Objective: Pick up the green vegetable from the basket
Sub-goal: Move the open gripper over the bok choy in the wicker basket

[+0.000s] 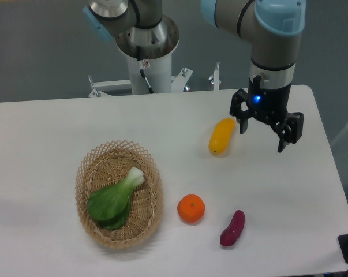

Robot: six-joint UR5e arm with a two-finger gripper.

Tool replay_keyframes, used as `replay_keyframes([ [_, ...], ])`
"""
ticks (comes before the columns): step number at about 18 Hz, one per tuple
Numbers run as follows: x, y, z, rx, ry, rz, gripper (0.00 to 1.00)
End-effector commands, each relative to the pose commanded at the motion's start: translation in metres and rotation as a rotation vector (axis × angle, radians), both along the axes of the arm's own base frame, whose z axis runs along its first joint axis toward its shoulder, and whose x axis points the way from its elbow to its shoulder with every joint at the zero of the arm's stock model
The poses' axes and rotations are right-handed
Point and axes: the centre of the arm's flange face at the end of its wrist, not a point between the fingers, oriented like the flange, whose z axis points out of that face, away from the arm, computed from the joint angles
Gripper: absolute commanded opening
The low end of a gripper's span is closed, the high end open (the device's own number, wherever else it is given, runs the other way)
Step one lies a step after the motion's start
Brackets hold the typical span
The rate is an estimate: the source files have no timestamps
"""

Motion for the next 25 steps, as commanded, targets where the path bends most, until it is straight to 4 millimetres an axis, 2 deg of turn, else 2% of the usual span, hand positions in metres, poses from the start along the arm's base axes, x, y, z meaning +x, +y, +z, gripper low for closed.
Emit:
replay_keyframes([
  [5, 0.007, 0.002, -0.013, -0.016, -0.022, 0.001, 1.00],
  [7, 0.015, -0.001, -0.017, -0.014, -0.036, 0.004, 1.00],
  [9, 0.024, -0.002, -0.037, -0.013, -0.082, 0.037, 1.00],
  [12, 0.050, 0.013, -0.044, 0.019, -0.126, 0.135, 1.00],
  [15, 0.087, 0.052, -0.057, 0.028, -0.161, 0.176, 1.00],
  [17, 0.112, 0.072, -0.076, 0.014, -0.195, 0.215, 1.00],
  [19, 0.148, 0.089, -0.097, -0.011, -0.225, 0.205, 1.00],
  [21, 0.175, 0.104, -0.117, -0.004, -0.221, 0.186, 1.00],
  [22, 0.187, 0.109, -0.124, 0.013, -0.213, 0.188, 1.00],
  [24, 0.211, 0.118, -0.151, 0.016, -0.216, 0.197, 1.00],
  [25, 0.216, 0.122, -0.159, 0.009, -0.202, 0.201, 1.00],
])
